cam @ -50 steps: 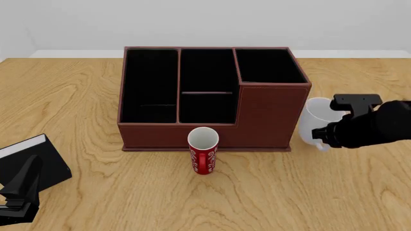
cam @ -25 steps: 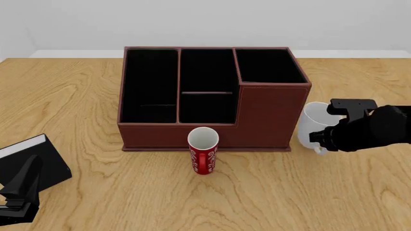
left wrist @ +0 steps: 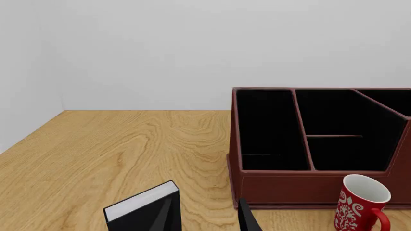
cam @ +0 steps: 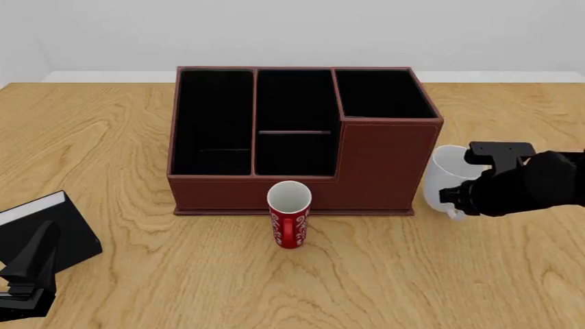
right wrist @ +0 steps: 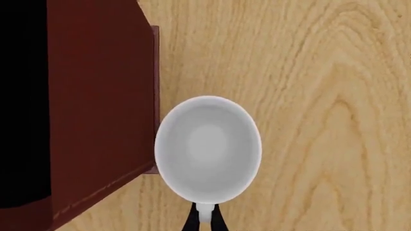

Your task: Pick up the white mug and place it to the right of the caddy.

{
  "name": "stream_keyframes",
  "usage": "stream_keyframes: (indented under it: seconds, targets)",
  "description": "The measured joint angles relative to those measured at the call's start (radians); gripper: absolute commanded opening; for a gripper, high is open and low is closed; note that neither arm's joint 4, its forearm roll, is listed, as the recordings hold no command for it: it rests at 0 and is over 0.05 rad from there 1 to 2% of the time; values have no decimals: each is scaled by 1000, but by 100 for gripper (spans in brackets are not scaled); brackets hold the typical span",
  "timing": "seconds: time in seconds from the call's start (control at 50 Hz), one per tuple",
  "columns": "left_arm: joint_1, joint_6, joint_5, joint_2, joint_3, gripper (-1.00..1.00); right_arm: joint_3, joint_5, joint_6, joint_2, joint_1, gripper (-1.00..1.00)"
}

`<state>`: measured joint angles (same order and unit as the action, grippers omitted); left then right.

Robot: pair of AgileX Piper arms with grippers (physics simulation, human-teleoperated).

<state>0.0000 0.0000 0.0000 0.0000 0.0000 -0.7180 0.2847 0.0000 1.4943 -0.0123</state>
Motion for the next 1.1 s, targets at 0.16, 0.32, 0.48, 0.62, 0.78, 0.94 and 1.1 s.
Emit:
stream_keyframes:
  seconds: [0.16, 0.32, 0.48, 0.62, 0.78, 0.94, 1.1]
  targets:
    - [0, 0, 0, 0, 0, 100, 2, -3, -9, 0, -2, 100]
    - [0, 0, 0, 0, 0, 100, -2, -9, 5, 42, -14, 100]
    - [0, 0, 0, 0, 0, 100, -3, -11, 11, 61, -18, 100]
    - [0, 0, 0, 0, 0, 100, -1, -11, 12, 63, -19, 100]
    - [0, 0, 0, 0, 0, 100, 6, -10, 12, 56, -20, 100]
    - [0, 0, 0, 0, 0, 100, 14, -8, 13, 46, -18, 100]
    - [0, 0, 0, 0, 0, 100, 22, -5, 14, 32, -14, 100]
